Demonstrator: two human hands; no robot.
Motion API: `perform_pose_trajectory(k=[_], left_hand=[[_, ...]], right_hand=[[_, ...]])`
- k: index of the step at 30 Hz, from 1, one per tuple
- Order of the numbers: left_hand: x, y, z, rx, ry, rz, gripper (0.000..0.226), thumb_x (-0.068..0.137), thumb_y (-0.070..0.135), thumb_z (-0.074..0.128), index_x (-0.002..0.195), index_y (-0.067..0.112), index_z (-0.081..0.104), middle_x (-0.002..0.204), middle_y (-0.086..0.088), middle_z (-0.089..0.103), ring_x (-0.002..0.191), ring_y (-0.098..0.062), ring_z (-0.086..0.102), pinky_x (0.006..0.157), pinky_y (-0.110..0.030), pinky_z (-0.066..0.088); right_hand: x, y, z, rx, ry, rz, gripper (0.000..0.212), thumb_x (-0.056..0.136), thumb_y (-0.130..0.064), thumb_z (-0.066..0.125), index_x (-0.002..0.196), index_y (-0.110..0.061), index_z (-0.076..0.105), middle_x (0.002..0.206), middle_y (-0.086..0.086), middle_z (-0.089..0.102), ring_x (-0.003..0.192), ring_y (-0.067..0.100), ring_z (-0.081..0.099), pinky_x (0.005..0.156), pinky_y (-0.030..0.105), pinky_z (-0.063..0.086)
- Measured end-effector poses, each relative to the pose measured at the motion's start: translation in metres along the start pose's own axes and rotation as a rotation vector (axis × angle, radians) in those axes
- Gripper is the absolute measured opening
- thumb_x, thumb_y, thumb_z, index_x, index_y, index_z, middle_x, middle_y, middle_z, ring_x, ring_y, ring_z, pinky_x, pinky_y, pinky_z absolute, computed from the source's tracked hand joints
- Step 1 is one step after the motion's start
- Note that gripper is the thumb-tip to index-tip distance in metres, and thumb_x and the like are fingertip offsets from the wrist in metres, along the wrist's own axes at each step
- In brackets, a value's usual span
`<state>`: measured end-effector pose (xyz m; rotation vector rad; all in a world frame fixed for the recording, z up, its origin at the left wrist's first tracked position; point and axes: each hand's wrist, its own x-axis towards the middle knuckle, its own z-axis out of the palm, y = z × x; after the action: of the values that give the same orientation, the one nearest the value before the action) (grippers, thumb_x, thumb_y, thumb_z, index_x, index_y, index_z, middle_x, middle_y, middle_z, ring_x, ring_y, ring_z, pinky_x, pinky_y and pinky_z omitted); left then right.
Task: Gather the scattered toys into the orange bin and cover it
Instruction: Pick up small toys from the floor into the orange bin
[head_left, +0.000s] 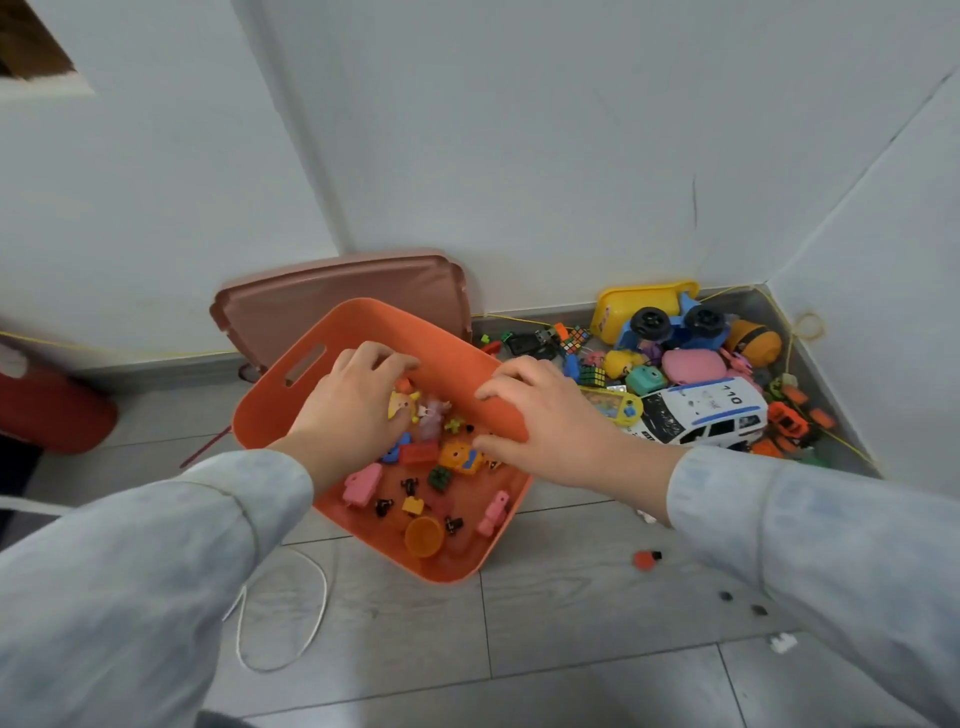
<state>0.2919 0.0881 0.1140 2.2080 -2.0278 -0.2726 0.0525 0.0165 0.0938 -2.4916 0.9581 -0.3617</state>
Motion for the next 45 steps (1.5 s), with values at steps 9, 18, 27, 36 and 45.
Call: perform_pose_trajectory(k=[9,18,27,36,45], left_hand=[[0.023,0.074,0.008,-0.057,0.054,0.149,0.048,0.087,0.029,0.058,0.135,0.026,0.051,0.127,-0.002,0.050,0.115,-0.029,0.049,0.092,-0.046,0.050],[0.060,0.175,0.032,-0.220,0.120,0.297,0.044,0.081,0.030,0.052,0.125,0.023,0.058,0.116,-0.005,0.055,0.106,-0.030,0.056,0.095,-0.046,0.048],[0.077,0.240,0.100,-0.225,-0.081,0.247,0.050,0.082,0.034,0.054,0.131,0.025,0.054,0.125,-0.005,0.050,0.114,-0.030,0.054,0.096,-0.046,0.048],[0.059,0.255,0.186,-0.146,-0.330,0.018,0.056,0.086,0.033,0.057,0.139,0.025,0.045,0.133,-0.007,0.043,0.123,-0.033,0.044,0.101,-0.044,0.044],[0.040,0.255,0.247,-0.084,-0.338,-0.198,0.086,0.079,0.056,0.065,0.144,0.013,0.031,0.152,-0.020,0.018,0.139,-0.039,0.018,0.114,-0.048,0.026]], right_hand=[[-0.037,0.062,-0.027,-0.083,-0.011,0.168,0.054,0.080,-0.062,0.053,0.118,-0.024,0.062,0.118,0.003,0.054,0.113,0.026,0.052,0.090,0.048,0.048],[-0.096,0.136,-0.044,-0.119,-0.088,0.445,0.049,0.089,-0.044,0.063,0.132,-0.023,0.053,0.155,0.009,0.030,0.126,0.035,0.051,0.099,0.044,0.046],[-0.164,0.217,-0.036,-0.195,-0.106,0.577,0.047,0.089,-0.047,0.059,0.131,-0.025,0.055,0.156,0.012,0.032,0.144,0.033,0.028,0.109,0.048,0.038],[-0.201,0.282,-0.021,-0.233,-0.039,0.691,0.017,0.089,-0.021,0.054,0.099,-0.021,0.067,0.119,0.001,0.059,0.113,0.030,0.050,0.076,0.036,0.039],[-0.184,0.333,-0.019,-0.229,0.037,0.890,0.076,0.076,-0.046,0.072,0.140,-0.034,0.033,0.163,0.010,0.001,0.149,0.043,0.000,0.105,0.070,0.027]])
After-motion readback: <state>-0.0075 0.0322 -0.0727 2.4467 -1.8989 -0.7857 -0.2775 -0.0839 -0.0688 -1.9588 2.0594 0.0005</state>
